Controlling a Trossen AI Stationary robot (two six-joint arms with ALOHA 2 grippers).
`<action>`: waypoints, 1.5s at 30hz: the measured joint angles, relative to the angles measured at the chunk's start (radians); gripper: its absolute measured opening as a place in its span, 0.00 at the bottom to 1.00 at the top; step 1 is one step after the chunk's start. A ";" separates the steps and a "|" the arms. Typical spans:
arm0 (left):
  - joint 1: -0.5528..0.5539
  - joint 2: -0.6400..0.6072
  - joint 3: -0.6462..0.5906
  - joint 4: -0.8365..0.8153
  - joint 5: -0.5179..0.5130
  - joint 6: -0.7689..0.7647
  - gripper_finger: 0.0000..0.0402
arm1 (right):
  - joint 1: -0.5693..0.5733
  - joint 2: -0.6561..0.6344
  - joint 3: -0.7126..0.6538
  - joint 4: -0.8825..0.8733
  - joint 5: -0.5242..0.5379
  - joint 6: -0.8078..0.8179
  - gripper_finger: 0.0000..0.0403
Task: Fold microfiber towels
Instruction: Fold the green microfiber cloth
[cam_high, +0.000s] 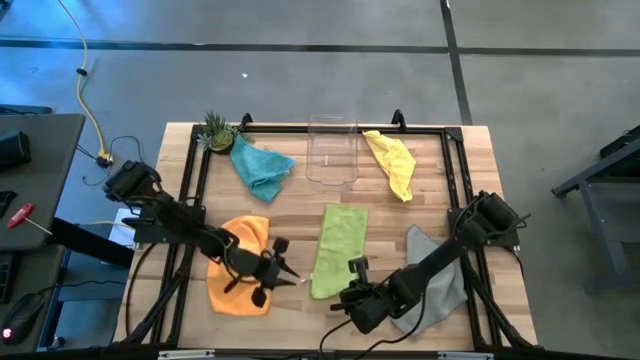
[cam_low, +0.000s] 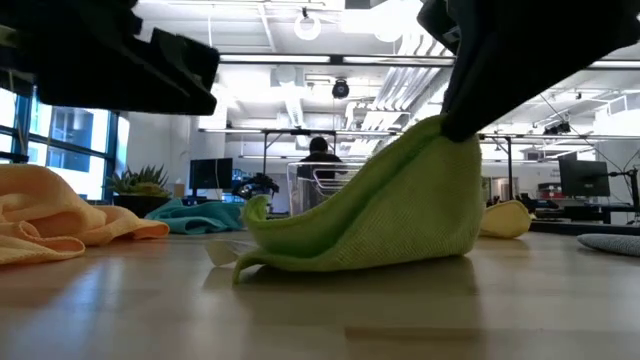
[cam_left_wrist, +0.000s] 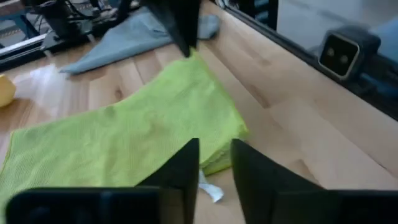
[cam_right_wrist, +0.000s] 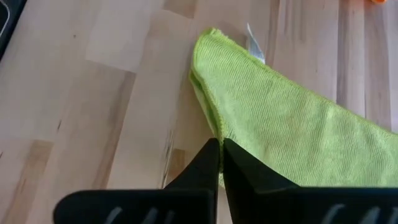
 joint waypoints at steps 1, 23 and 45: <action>-0.010 0.012 0.018 -0.020 -0.015 0.000 0.27 | -0.001 0.000 0.000 0.001 0.000 -0.002 0.01; -0.053 0.398 0.377 -0.232 -0.150 -0.076 0.48 | -0.002 0.000 0.001 0.023 -0.003 -0.001 0.01; -0.114 0.349 0.420 -0.488 -0.384 -0.112 0.03 | 0.030 0.000 0.001 -0.009 0.013 0.051 0.01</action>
